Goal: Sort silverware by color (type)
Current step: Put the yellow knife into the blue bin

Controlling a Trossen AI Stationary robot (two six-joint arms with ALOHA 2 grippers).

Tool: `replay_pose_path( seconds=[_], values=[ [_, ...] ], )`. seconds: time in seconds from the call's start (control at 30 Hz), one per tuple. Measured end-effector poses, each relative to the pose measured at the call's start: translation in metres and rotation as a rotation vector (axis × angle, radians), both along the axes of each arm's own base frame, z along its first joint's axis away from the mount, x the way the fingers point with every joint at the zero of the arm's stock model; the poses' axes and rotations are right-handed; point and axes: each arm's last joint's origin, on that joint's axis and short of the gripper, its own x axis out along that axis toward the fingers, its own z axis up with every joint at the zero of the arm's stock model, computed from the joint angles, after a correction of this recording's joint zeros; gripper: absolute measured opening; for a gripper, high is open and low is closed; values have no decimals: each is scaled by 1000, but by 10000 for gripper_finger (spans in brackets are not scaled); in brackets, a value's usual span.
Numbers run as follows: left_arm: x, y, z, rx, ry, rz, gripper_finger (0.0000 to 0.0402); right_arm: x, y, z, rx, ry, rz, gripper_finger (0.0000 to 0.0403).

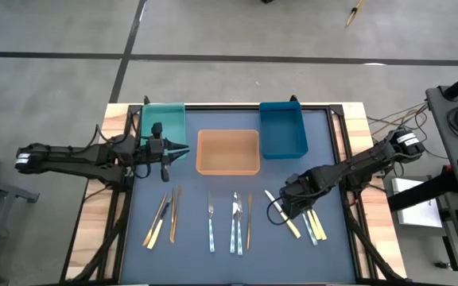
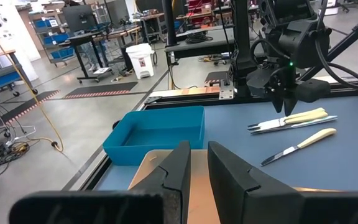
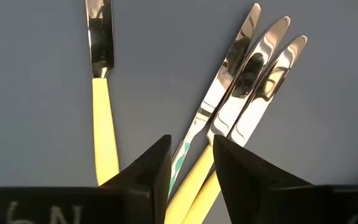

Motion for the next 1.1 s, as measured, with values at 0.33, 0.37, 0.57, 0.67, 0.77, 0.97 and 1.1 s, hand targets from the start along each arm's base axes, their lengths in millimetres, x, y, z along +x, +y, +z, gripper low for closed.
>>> replay_pose_path(
  seconds=[0.33,0.37,0.57,0.67,0.77,0.97,1.1],
  values=[
    [0,0,0,0,1,0,39,-3,6,-1,7,16,-20,134],
    [0,0,0,0,0,0,39,-4,7,-2,5,21,-14,140],
    [0,0,0,0,-2,0,39,-12,12,-10,-6,50,4,159],
    [0,0,0,0,-3,0,39,-17,15,-15,0,74,-3,158],
    [0,0,0,0,-3,0,39,-21,19,-19,1,86,-13,153],
    [0,0,1,0,-6,0,39,-24,25,-22,9,83,-23,143],
    [0,0,1,0,-6,0,39,-25,26,-24,11,82,-33,142]
  ],
)
